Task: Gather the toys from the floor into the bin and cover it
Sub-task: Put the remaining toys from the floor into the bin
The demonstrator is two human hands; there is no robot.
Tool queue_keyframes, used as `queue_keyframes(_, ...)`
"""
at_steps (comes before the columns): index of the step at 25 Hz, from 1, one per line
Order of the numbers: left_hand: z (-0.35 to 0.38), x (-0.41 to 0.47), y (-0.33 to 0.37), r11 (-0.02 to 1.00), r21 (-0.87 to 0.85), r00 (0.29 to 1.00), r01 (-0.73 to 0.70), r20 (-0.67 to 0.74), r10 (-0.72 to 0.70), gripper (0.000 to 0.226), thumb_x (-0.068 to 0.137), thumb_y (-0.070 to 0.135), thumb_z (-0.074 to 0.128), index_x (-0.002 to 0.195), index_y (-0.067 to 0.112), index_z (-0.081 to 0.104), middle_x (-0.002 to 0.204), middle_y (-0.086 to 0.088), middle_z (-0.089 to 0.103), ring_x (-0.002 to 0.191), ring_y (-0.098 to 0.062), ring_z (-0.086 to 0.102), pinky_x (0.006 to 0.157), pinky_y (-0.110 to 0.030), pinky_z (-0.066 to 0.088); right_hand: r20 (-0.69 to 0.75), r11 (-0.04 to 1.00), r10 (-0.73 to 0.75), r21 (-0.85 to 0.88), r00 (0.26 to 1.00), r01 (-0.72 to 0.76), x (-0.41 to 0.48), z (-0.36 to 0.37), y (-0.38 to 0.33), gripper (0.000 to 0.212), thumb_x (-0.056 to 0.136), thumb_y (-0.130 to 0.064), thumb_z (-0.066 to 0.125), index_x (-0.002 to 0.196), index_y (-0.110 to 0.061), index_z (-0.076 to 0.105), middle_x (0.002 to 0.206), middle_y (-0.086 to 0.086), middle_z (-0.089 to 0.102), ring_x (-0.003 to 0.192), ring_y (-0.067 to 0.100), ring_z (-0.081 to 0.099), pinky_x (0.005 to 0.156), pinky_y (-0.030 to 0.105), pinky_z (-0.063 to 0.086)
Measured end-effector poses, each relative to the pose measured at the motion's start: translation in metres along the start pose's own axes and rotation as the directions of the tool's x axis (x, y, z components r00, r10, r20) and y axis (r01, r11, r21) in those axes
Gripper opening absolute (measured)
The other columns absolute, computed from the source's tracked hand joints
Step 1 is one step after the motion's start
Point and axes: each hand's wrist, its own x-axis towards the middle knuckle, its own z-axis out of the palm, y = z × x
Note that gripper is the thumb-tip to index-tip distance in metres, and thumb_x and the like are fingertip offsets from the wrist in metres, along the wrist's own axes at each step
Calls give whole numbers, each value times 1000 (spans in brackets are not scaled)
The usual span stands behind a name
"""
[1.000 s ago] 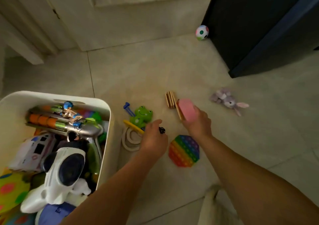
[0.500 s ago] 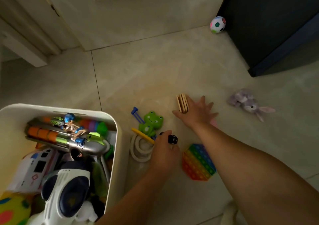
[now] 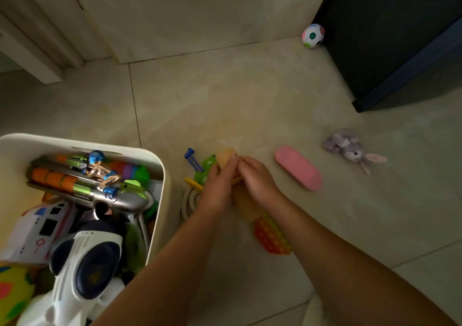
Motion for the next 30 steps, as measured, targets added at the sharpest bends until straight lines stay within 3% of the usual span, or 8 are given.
queue_keyframes(3, -4, -1, -9, 1000, -7, 1000, 3, -17, -3, 26, 82, 39, 70, 100, 21, 64, 97, -9, 71, 85, -23, 67, 83, -46, 52, -35, 988, -56, -143, 998, 50, -2, -5, -1, 49, 101, -43, 36, 73, -16, 66, 84, 7, 69, 82, 22, 63, 75, 33, 46)
queue_keyframes(6, -6, -2, -15, 999, -9, 998, 35, -56, -35, 30, 84, 32, 70, 109, 18, 63, 103, -10, 72, 87, -25, 67, 85, -49, 55, -283, 816, -166, -577, 945, -29, 18, -43, 25, 36, 96, -32, 48, 126, -16, 58, 132, 13, 55, 123, 30, 49, 102, 38, 39)
queue_keyframes(9, -5, -7, -12, 991, -111, 994, 76, -69, -84, 33, 85, 25, 67, 111, 5, 63, 85, -8, 70, 67, -22, 67, 68, -37, 56, -269, 611, 69, -750, 961, -254, 22, -93, 61, 76, 91, -27, 56, 153, -28, 13, 161, 6, 11, 146, 34, 14, 116, 46, 17)
queue_keyframes(12, -5, -15, -10, 987, -92, 989, 134, -46, -138, 25, 82, 30, 72, 89, 8, 65, 68, -7, 65, 54, -18, 61, 65, -37, 57, -236, 571, -30, -801, 971, -177, 14, -102, 85, 58, 94, -24, 52, 148, -20, 31, 149, 11, 37, 129, 34, 40, 100, 43, 41)
queue_keyframes(17, -4, -23, -6, 994, 24, 994, 110, -13, -110, 26, 77, 33, 78, 82, 12, 65, 67, -7, 67, 48, -16, 60, 51, -27, 55, -154, 992, 100, -56, 983, -110, -11, -79, 34, 13, 90, -15, 55, 98, -14, 64, 82, 4, 68, 72, 21, 65, 50, 19, 47)
queue_keyframes(25, -16, -47, -3, 997, 49, 999, 52, -9, -52, 22, 76, 22, 78, 94, 10, 71, 84, -11, 76, 68, -22, 72, 60, -31, 60, 363, 960, 224, 79, 904, -270, -37, -57, 11, 42, 81, -40, 57, 104, -6, 68, 105, 20, 71, 91, 34, 67, 86, 40, 49)
queue_keyframes(28, -21, -59, -5, 998, 64, 999, 23, -25, -21, 27, 72, 27, 81, 93, 15, 71, 88, -10, 77, 84, -30, 73, 79, -42, 59, -64, 953, 237, -178, 969, -245, -28, -75, 32, 49, 84, -55, 61, 109, -13, 64, 116, 15, 67, 98, 28, 64, 86, 34, 47)
queue_keyframes(30, -24, -68, -4, 997, 75, 1000, 3, -18, -2, 30, 69, 31, 82, 92, 17, 71, 89, -10, 77, 84, -31, 73, 84, -45, 58, -270, 752, 223, -564, 937, -342, -34, -81, 58, 69, 78, -49, 73, 133, -16, 48, 133, 16, 50, 118, 32, 53, 94, 35, 43)
